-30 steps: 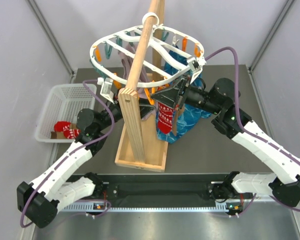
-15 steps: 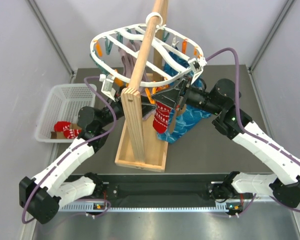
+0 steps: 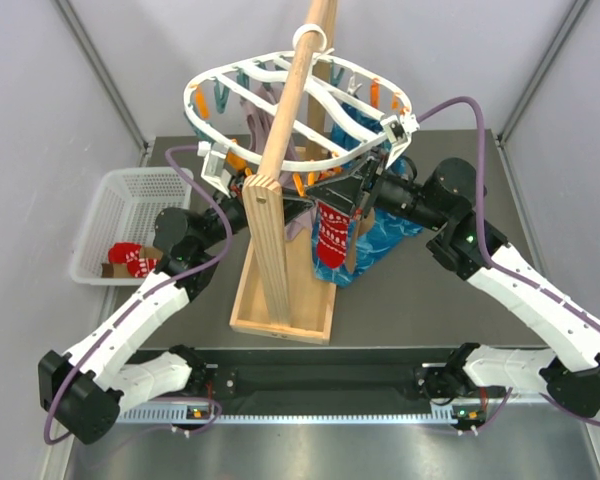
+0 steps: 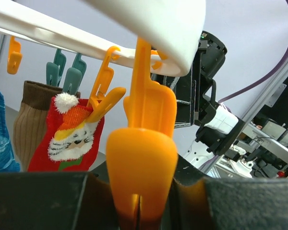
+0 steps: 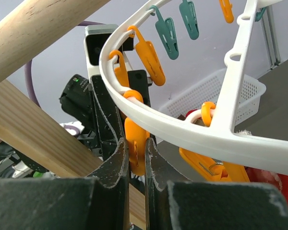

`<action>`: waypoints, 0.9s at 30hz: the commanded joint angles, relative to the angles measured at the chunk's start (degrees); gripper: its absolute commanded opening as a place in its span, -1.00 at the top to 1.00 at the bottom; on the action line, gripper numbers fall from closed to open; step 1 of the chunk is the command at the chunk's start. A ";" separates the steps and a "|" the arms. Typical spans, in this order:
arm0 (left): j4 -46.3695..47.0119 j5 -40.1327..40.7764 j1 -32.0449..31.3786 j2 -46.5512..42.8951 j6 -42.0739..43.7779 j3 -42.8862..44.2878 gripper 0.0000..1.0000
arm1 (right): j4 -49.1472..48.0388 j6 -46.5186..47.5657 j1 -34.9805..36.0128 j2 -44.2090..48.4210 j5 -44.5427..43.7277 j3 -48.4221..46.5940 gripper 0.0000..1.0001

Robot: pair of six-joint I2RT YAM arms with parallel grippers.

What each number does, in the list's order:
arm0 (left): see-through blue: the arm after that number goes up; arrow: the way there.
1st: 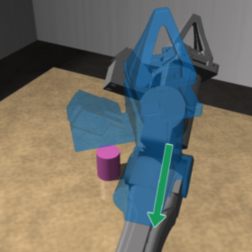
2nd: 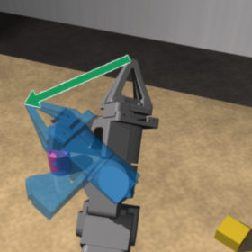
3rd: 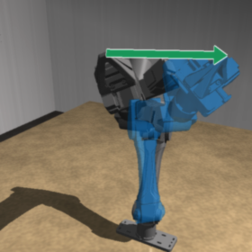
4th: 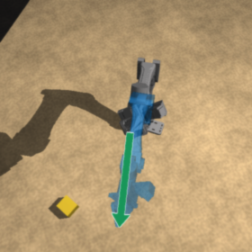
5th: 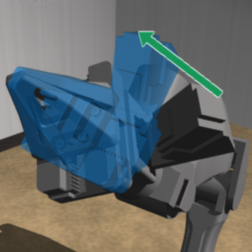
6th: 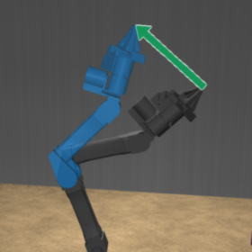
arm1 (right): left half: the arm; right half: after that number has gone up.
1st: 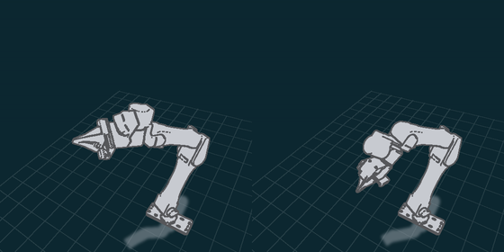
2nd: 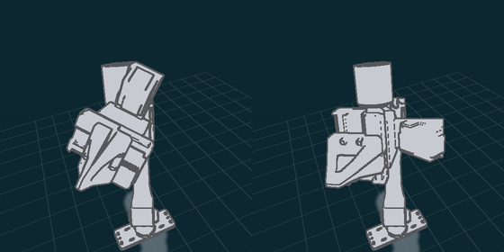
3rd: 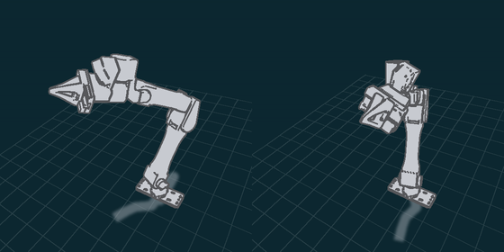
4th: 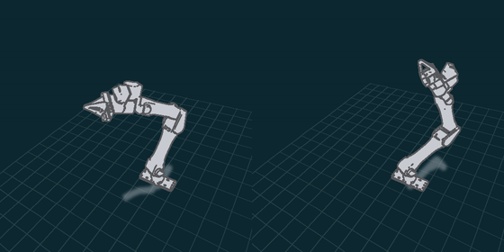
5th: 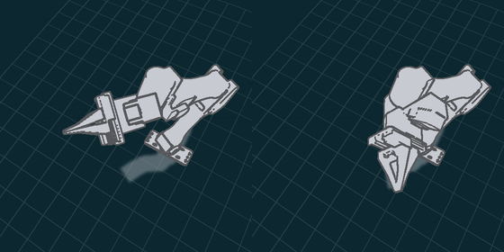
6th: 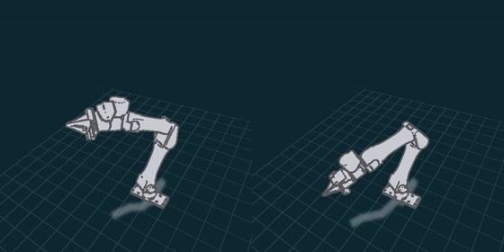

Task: Clip the socks to the hanger
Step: Open the clamp at the hanger.

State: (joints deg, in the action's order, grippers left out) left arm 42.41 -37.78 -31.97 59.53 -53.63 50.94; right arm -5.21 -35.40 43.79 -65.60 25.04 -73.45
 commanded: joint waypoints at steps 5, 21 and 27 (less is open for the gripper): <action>-2.84 0.69 -0.38 -2.57 7.28 3.73 1.00 | 3.88 1.99 -0.81 -0.49 -3.50 -0.99 0.90; -36.34 15.10 -1.43 -5.65 32.79 11.90 1.00 | 23.31 9.99 5.33 -6.73 -24.75 -16.02 -0.02; -38.54 15.63 -1.43 -5.21 34.46 12.69 1.00 | 26.22 13.42 10.61 -9.01 -33.11 -20.76 -0.13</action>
State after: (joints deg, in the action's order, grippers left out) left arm 7.11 -24.29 -33.36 54.13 -21.91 61.93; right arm 19.59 -25.47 52.45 -73.03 0.69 -90.50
